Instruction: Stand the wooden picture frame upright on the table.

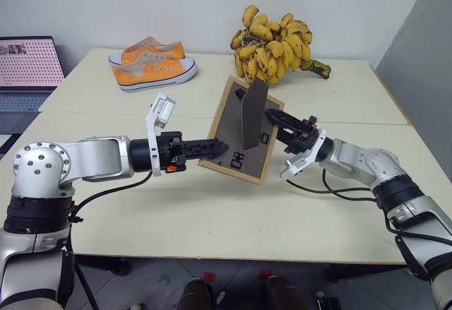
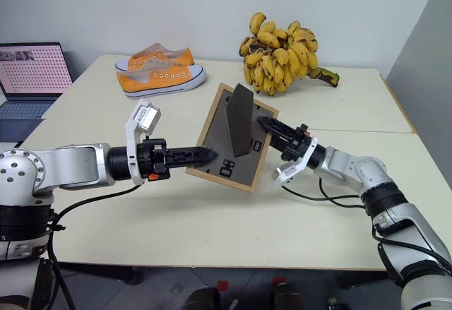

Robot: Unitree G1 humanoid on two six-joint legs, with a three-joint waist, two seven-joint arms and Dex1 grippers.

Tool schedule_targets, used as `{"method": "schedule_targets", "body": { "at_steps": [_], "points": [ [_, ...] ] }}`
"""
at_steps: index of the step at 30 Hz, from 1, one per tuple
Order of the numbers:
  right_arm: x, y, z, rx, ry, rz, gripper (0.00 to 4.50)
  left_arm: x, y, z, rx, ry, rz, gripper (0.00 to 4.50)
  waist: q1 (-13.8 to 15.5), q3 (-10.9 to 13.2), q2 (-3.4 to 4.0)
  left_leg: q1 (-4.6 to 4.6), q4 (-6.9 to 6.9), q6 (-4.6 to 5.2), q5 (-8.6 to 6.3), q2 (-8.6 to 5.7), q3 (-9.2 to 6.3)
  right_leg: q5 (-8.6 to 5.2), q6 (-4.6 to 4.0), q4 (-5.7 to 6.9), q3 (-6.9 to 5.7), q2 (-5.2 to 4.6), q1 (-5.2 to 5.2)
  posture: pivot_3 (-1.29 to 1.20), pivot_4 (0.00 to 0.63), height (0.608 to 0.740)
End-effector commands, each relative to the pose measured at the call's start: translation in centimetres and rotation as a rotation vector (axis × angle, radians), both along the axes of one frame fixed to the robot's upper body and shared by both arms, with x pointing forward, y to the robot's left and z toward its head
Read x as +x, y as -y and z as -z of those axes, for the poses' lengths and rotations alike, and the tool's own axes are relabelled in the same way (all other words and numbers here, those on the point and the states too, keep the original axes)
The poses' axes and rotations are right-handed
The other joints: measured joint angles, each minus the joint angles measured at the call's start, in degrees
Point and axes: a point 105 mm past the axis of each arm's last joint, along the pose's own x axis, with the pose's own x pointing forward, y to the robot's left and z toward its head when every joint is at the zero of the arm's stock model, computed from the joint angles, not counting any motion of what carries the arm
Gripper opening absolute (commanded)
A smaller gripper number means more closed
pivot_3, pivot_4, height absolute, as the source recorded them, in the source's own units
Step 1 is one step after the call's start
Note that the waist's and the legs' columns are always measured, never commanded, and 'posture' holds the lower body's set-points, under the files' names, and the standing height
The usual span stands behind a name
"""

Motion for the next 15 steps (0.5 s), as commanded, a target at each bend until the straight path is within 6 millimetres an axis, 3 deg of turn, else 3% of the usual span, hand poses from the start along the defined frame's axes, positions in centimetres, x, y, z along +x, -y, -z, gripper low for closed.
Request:
{"method": "schedule_targets", "body": {
  "at_steps": [1, 14, 15],
  "points": [
    [-0.40, -0.76, -1.70, 0.022, 0.053, -0.037, 1.49, -0.26, 0.15, -1.27, -0.010, 0.055, 0.008, 1.30, 0.01, 0.00, 0.00, 0.00, 0.00, 0.00, 0.00, 0.00, 0.00, 0.00, 0.00, 0.00, -0.01, 0.00, 0.00, 0.00, 0.150, 0.740],
    [-0.04, -0.66, -1.45, 0.011, 0.046, -0.014, 1.40, -0.25, 0.21, -1.26, -0.016, 0.062, 0.001, 1.30, 0.00, 0.00, 0.00, 0.00, 0.01, 0.02, 0.01, 0.00, -0.01, 0.00, 0.00, 0.01, -0.01, 0.00, 0.00, 0.00, 0.150, 0.740],
    [-0.02, -0.62, -1.47, 0.010, 0.046, -0.013, 1.39, -0.26, 0.20, -1.26, -0.018, 0.062, 0.001, 1.65, 0.00, 0.00, 0.00, 0.00, 0.01, 0.02, 0.01, 0.00, -0.01, 0.00, -0.01, 0.01, -0.01, 0.00, 0.00, 0.00, 0.150, 0.740]
  ]
}}
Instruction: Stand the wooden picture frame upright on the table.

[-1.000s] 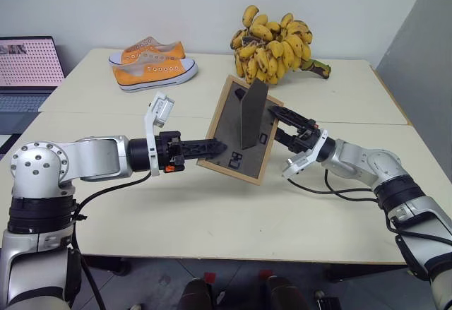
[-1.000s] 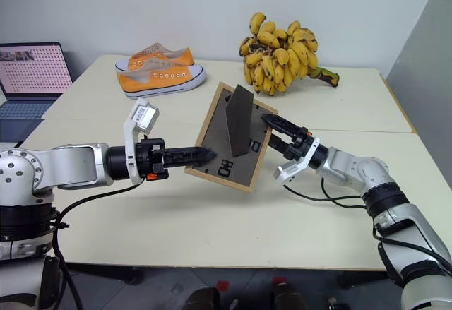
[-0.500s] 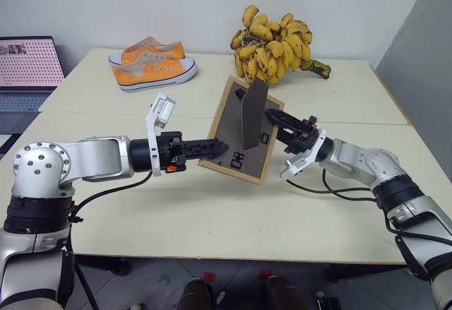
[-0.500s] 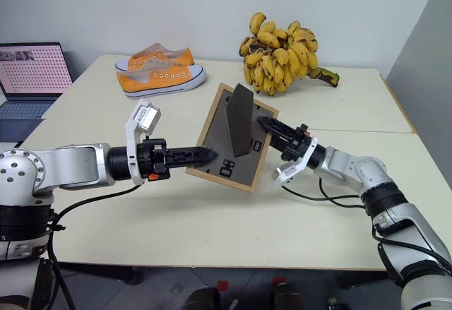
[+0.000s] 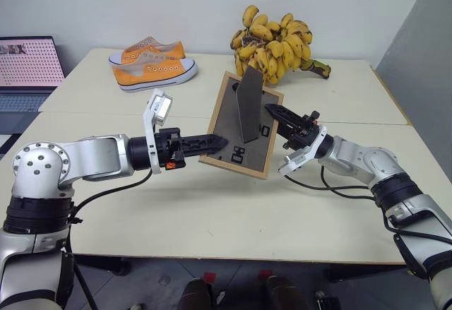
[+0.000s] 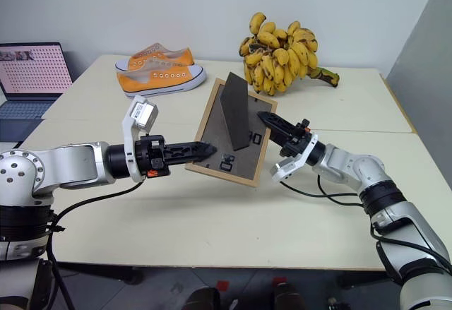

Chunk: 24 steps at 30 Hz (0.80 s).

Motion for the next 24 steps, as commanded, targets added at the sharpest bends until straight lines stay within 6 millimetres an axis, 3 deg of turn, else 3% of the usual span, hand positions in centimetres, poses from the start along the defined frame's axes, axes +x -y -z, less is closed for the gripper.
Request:
{"method": "schedule_targets", "body": {
  "at_steps": [1, 3, 8, 14, 18, 24],
  "points": [
    [-0.2, -0.5, -1.0, -0.009, 0.021, -0.025, 1.39, -0.5, 0.2, -1.0, 0.010, 0.061, 0.007, 2.00, 0.00, 0.00, 0.00, 0.00, 0.00, 0.00, 0.00, 0.00, 0.00, 0.00, 0.00, 0.00, 0.00, 0.00, 0.00, 0.00, 0.150, 0.740],
    [-0.1, -0.4, -1.0, -0.011, 0.019, -0.021, 1.39, -0.6, 0.2, -1.0, 0.014, 0.072, 0.010, 2.22, -0.01, 0.00, 0.00, 0.00, 0.00, 0.00, 0.00, 0.00, 0.00, 0.00, 0.00, 0.00, 0.00, 0.00, 0.01, 0.00, 0.150, 0.740],
    [0.0, -0.4, -1.0, -0.014, 0.006, -0.019, 1.39, -0.3, -0.2, -1.2, 0.064, 0.172, -0.035, 3.44, -0.02, 0.00, 0.00, 0.00, 0.00, 0.00, 0.00, -0.01, -0.01, 0.00, 0.00, 0.00, -0.01, 0.00, 0.01, 0.00, 0.150, 0.740],
    [0.3, -0.4, -0.9, -0.016, -0.020, -0.022, 1.39, -0.5, -2.1, -3.1, 0.107, 0.427, -0.154, 3.44, -0.07, 0.00, 0.00, 0.00, 0.00, -0.01, 0.01, 0.01, -0.01, 0.00, -0.01, 0.00, -0.02, 0.00, 0.01, 0.00, 0.150, 0.740],
    [0.7, -0.4, -0.7, -0.009, -0.056, -0.021, 1.39, -1.7, -3.7, -4.0, 0.203, 0.647, -0.264, 3.44, -0.15, 0.00, 0.00, 0.00, -0.02, -0.02, 0.02, 0.02, -0.01, -0.02, -0.05, -0.01, -0.02, 0.01, 0.00, 0.00, 0.150, 0.740],
    [1.6, -0.7, -0.3, 0.076, -0.267, -0.056, 1.39, -4.6, -4.6, -2.4, 0.345, 0.768, -0.385, 3.44, -0.32, -0.01, -0.01, 0.01, -0.02, -0.01, 0.02, 0.04, -0.04, -0.03, -0.07, -0.02, -0.06, -0.01, 0.07, 0.00, 0.150, 0.740]
  ]
}}
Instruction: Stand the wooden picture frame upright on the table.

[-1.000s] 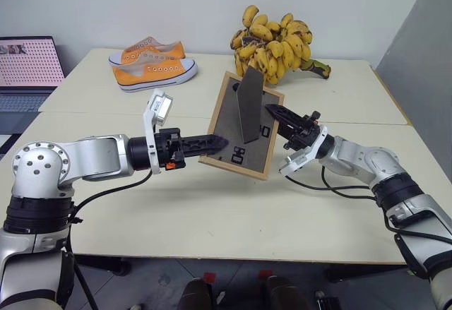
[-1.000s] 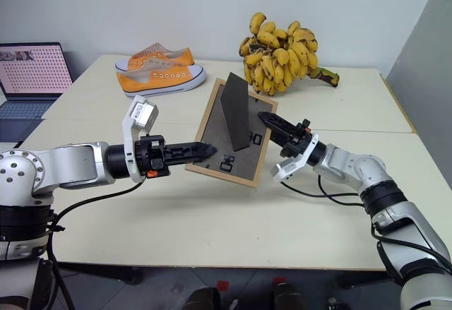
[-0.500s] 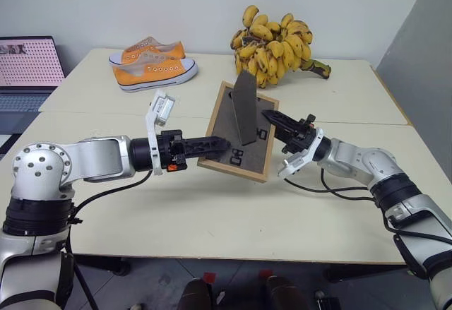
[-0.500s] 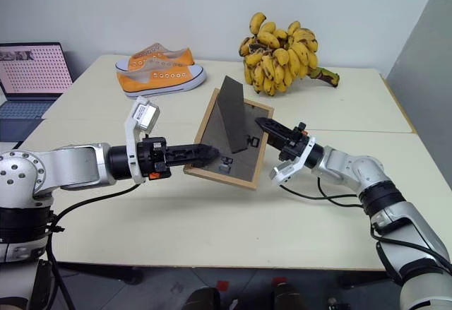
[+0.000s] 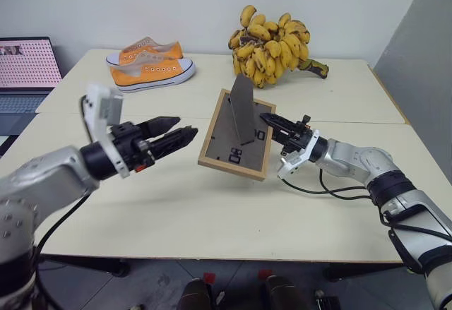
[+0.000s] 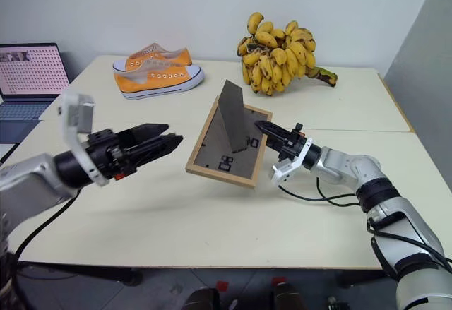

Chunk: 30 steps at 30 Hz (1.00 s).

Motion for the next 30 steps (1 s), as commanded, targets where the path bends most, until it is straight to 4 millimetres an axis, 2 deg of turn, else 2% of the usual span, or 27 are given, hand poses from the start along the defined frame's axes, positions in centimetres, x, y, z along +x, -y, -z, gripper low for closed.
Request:
{"method": "schedule_targets", "body": {
  "at_steps": [1, 4, 7, 11, 17, 22, 30],
  "points": [
    [0.1, -0.8, -2.3, 0.142, -0.126, -0.071, 1.39, -2.1, -0.2, -0.2, 0.073, 0.123, -0.077, 3.44, -0.05, 0.00, 0.00, 0.00, 0.00, 0.00, 0.00, 0.00, 0.00, 0.00, 0.00, 0.00, 0.01, 0.00, 0.02, 0.00, 0.150, 0.740],
    [-0.1, -1.8, -1.9, 0.184, -0.290, -0.134, 1.39, -2.9, -0.8, 1.2, 0.114, 0.112, -0.137, 3.44, -0.16, -0.01, -0.02, 0.08, 0.00, 0.01, -0.01, 0.02, -0.04, 0.00, 0.00, -0.06, -0.03, 0.00, 0.14, 0.00, 0.150, 0.740],
    [-0.3, -3.2, -1.0, 0.231, -0.525, -0.195, 1.39, -3.5, -1.1, 2.3, 0.130, 0.093, -0.169, 3.44, -0.20, 0.00, -0.01, 0.28, -0.03, 0.01, -0.01, 0.01, -0.12, -0.01, -0.02, -0.08, -0.12, 0.00, 0.42, 0.00, 0.150, 0.740],
    [-0.3, -4.2, -0.1, 0.329, -0.868, -0.271, 1.39, -3.7, -1.4, 2.6, 0.123, 0.095, -0.202, 3.44, 0.10, 0.01, 0.01, 0.57, -0.04, 0.02, -0.02, -0.01, -0.37, -0.06, -0.11, -0.10, -0.27, 0.00, 0.88, 0.00, 0.150, 0.740],
    [-0.7, -4.4, 1.8, 0.410, -1.239, -0.335, 1.39, -4.0, -1.8, 2.6, 0.127, 0.091, -0.216, 3.44, 0.42, 0.09, 0.14, 0.58, -0.05, 0.01, -0.01, 0.01, -0.49, -0.17, -0.25, -0.04, -0.44, 0.02, 0.86, 0.00, 0.150, 0.740],
    [-1.3, -4.4, 3.5, 0.443, -1.431, -0.344, 1.39, -4.3, -2.1, 3.1, 0.170, 0.070, -0.214, 3.44, 0.36, 0.11, 0.18, 0.59, -0.15, 0.01, -0.02, 0.05, -0.48, -0.26, -0.31, -0.04, -0.45, 0.08, 0.77, 0.00, 0.150, 0.740],
    [-3.4, -5.0, 6.4, 0.439, -1.674, -0.375, 1.39, -4.6, -4.1, 4.2, 0.247, 0.021, -0.243, 3.44, 0.18, 0.15, 0.25, 0.58, -0.22, 0.00, -0.02, 0.06, -0.43, -0.36, -0.34, -0.04, -0.41, 0.11, 0.71, 0.00, 0.150, 0.740]
  ]
}}
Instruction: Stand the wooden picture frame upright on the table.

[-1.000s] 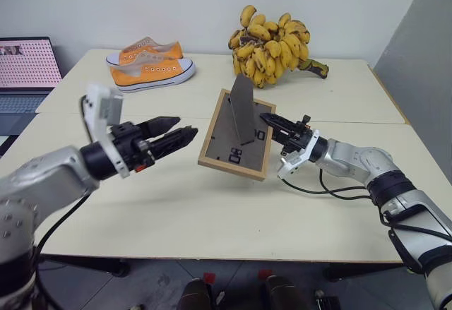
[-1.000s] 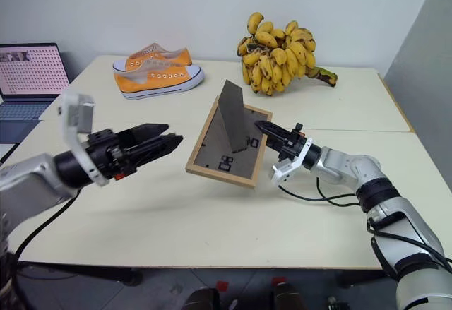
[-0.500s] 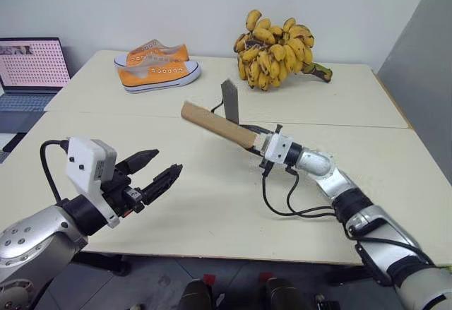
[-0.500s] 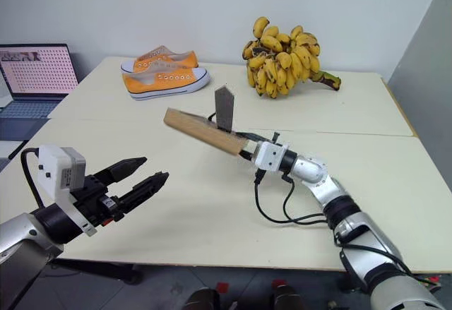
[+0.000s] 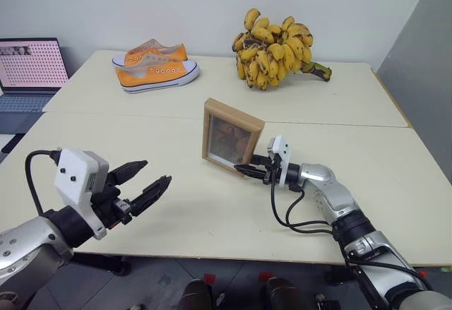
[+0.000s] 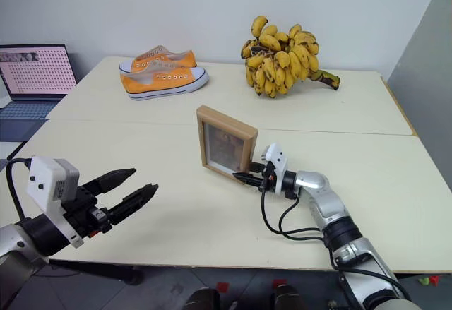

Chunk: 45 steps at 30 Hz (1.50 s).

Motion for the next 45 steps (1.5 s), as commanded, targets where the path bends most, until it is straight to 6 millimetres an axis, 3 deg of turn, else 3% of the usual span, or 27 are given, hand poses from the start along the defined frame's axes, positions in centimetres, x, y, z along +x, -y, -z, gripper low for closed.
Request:
{"method": "schedule_targets", "body": {
  "at_steps": [1, 13, 20, 21, 26, 30, 33, 41, 45],
  "points": [
    [-0.8, -0.6, -1.4, 0.055, -0.005, -0.044, 1.39, 0.0, -0.5, -1.0, 0.032, 0.050, -0.005, 3.44, 0.03, 0.00, 0.00, 0.00, 0.00, 0.00, 0.00, 0.00, 0.00, -0.01, 0.00, 0.00, 0.00, 0.00, -0.01, 0.00, 0.150, 0.740],
    [-1.3, -0.6, 0.0, 0.018, -0.074, -0.059, 1.39, -0.2, 0.4, -1.3, 0.042, 0.025, 0.081, 3.44, 0.00, 0.03, 0.05, 0.00, -0.04, -0.01, -0.01, 0.02, 0.03, -0.07, 0.00, -0.01, 0.02, 0.01, -0.05, 0.00, 0.150, 0.740],
    [-0.6, -0.7, -0.3, 0.030, -0.119, -0.045, 1.39, 0.1, 0.5, -1.7, 0.029, 0.036, 0.086, 3.44, -0.03, 0.04, 0.05, 0.00, -0.06, -0.01, -0.01, 0.02, 0.04, -0.11, 0.01, -0.02, 0.03, 0.01, -0.05, 0.00, 0.150, 0.740],
    [-0.5, -0.7, -0.3, 0.023, -0.116, -0.036, 1.96, 0.1, 0.6, -1.8, 0.027, 0.036, 0.088, 3.46, -0.03, 0.04, 0.05, 0.00, -0.06, -0.01, -0.01, 0.02, 0.04, -0.12, 0.01, -0.02, 0.03, 0.01, -0.05, 0.00, 0.150, 0.740],
    [-0.4, -0.6, -0.2, -0.016, -0.063, -0.005, 2.93, 0.3, 0.8, -1.8, 0.014, 0.043, 0.091, 3.46, -0.01, 0.04, 0.06, 0.00, -0.07, -0.02, -0.01, 0.02, 0.05, -0.12, 0.01, -0.02, 0.02, 0.01, -0.06, 0.00, 0.150, 0.740],
    [-0.5, 0.4, -0.4, -0.071, 0.006, 0.014, 2.93, 0.8, 1.0, -2.0, 0.002, 0.069, 0.087, 3.46, 0.02, 0.06, 0.09, 0.00, -0.07, -0.02, -0.01, 0.02, 0.05, -0.13, 0.01, -0.03, 0.03, 0.01, -0.06, 0.00, 0.150, 0.740],
    [-1.0, 2.6, -0.8, -0.130, 0.062, 0.035, 2.93, 1.0, 1.8, -2.0, -0.001, 0.087, 0.112, 3.46, 0.22, 0.09, 0.11, -0.02, -0.08, -0.02, -0.01, 0.00, 0.05, -0.14, 0.03, -0.05, 0.04, 0.00, -0.05, 0.00, 0.150, 0.740],
    [-3.5, 7.9, -3.5, -0.224, 0.128, 0.089, 2.93, 1.9, 3.1, -1.6, -0.047, 0.104, 0.174, 3.46, 0.22, 0.17, 0.21, -0.03, -0.09, -0.03, -0.02, 0.00, 0.07, -0.16, 0.05, -0.07, 0.10, 0.02, -0.05, 0.00, 0.150, 0.740],
    [-4.1, 8.2, -7.9, -0.144, 0.192, 0.157, 2.93, 3.2, 3.4, -1.7, -0.072, 0.092, 0.199, 3.46, -0.03, 0.20, 0.24, -0.01, -0.08, -0.02, -0.02, 0.01, 0.10, -0.18, 0.06, -0.06, 0.16, 0.05, -0.07, 0.00, 0.150, 0.740]
  ]
}}
